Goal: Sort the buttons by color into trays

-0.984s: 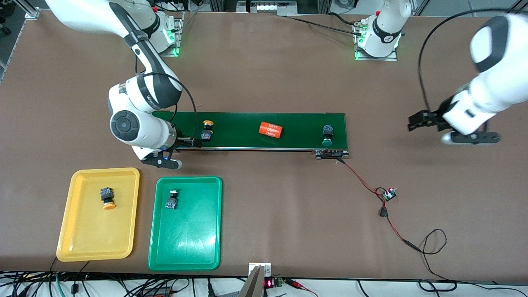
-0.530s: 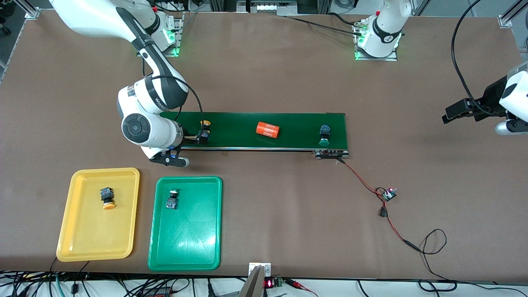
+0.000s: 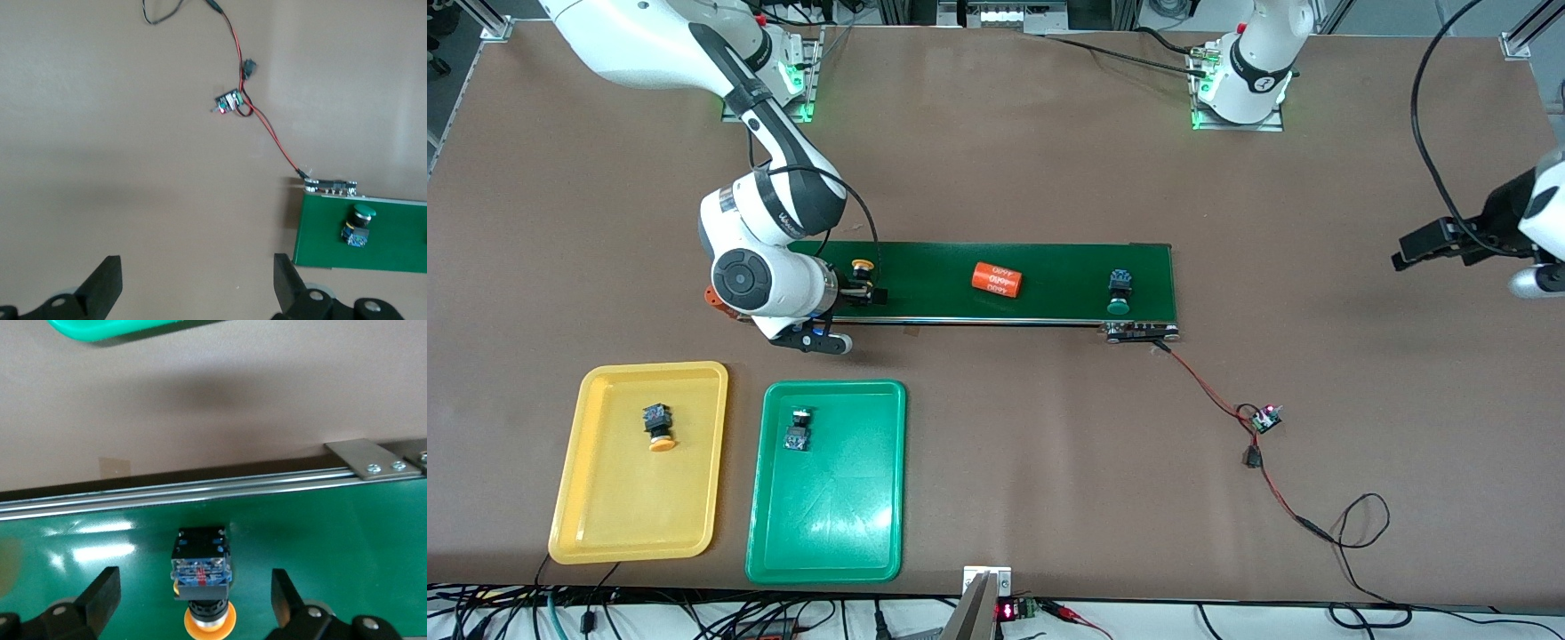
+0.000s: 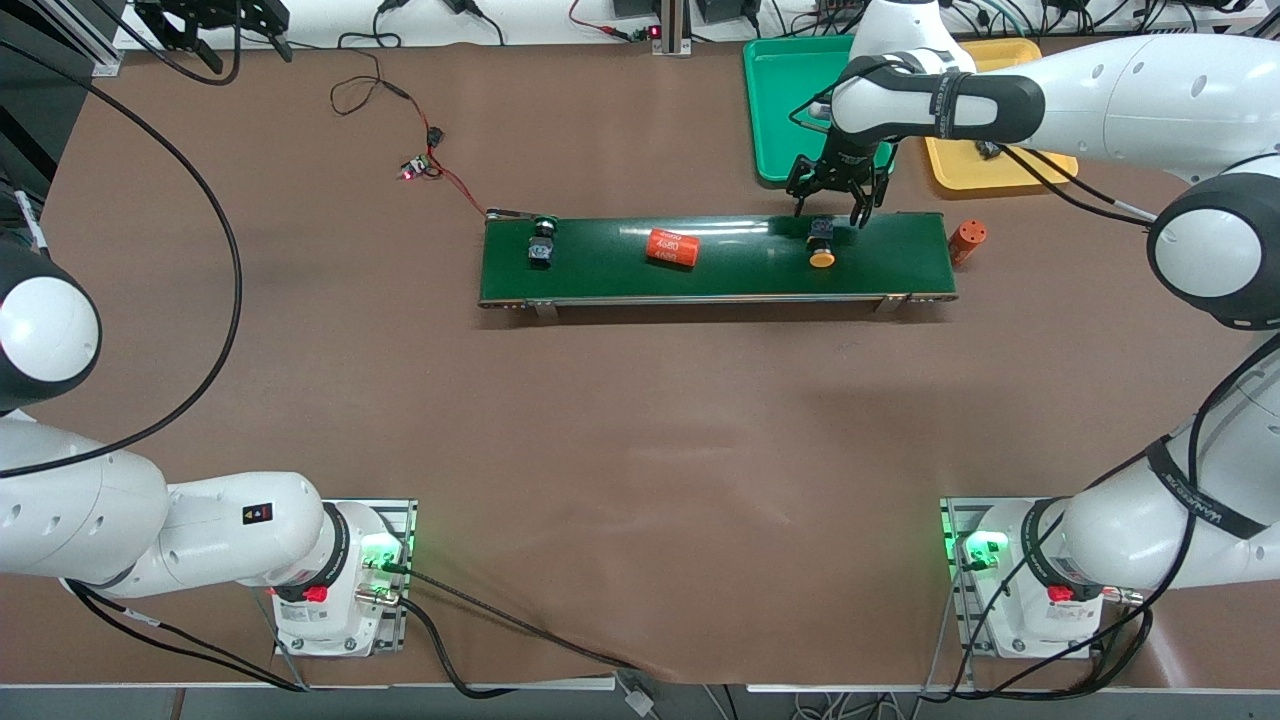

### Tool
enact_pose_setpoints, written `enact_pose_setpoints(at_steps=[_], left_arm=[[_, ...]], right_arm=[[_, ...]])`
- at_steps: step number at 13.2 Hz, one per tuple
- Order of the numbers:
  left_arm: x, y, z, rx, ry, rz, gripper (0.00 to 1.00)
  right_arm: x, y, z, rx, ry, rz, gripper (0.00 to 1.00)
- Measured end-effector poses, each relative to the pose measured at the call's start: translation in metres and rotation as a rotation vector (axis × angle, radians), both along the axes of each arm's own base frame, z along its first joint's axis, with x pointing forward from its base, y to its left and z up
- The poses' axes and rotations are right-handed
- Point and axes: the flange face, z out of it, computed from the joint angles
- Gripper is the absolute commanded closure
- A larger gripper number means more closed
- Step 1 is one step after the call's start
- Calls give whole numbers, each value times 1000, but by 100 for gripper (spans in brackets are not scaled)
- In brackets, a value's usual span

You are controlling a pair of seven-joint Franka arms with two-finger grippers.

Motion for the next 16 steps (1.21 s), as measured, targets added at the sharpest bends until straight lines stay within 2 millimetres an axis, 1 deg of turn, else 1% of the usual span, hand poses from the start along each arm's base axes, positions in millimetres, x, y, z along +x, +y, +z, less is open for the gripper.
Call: enact_pose_setpoints(at_steps=[1, 3, 4, 5, 6, 8, 9, 10, 12, 16], left_arm=[[6, 4, 15, 1, -36, 5, 0], [9, 11, 45, 6, -97, 15, 0], [8, 11, 56, 12, -115, 14, 0], [8, 8, 59, 22, -118, 6, 0], [8, 4, 58, 24, -109, 0, 0], [7, 4, 52, 22, -75, -2, 0], [7, 5, 50, 22, -67, -2, 0], [7, 6, 49, 23, -64, -1, 0], [7, 6, 49, 25, -64, 0, 0], [8, 13, 47, 27, -61, 10, 0]], right_arm=[[-1, 0, -4, -1, 7, 1, 0], [-5, -2, -12, -6, 24, 1, 0], [-7, -4, -17, -10, 34, 1, 4], [-8, -6, -21, -12, 42, 1, 11], [-8, -10, -24, -12, 47, 2, 26], [-6, -20, -26, -9, 51, 1, 56], [-4, -25, -26, -9, 52, -5, 69], [-3, -28, -27, -9, 54, -10, 78], [-2, -33, -27, -11, 59, -16, 85], [0, -38, -24, -14, 67, -19, 86]])
